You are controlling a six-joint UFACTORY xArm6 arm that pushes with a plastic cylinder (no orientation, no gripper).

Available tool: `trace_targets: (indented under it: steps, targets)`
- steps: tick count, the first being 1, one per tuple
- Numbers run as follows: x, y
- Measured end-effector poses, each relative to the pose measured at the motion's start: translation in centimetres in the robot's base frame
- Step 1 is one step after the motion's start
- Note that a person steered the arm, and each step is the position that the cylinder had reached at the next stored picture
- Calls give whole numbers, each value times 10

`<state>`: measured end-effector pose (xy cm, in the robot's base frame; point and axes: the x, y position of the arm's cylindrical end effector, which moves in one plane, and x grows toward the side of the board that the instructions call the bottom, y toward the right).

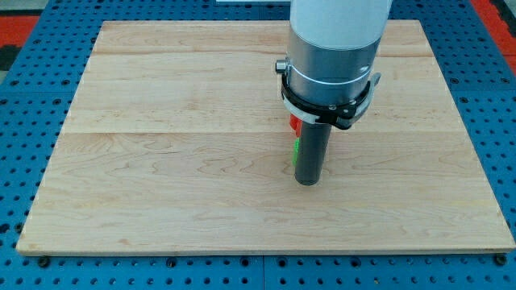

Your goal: Point your arm at blue cube

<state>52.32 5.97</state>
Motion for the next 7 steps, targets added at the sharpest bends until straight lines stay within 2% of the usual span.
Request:
trace_targets:
  steps: [2, 3, 4, 7]
  targets:
    - [8, 17]
    - [9, 78]
    - [-30, 103]
    - [-191, 162]
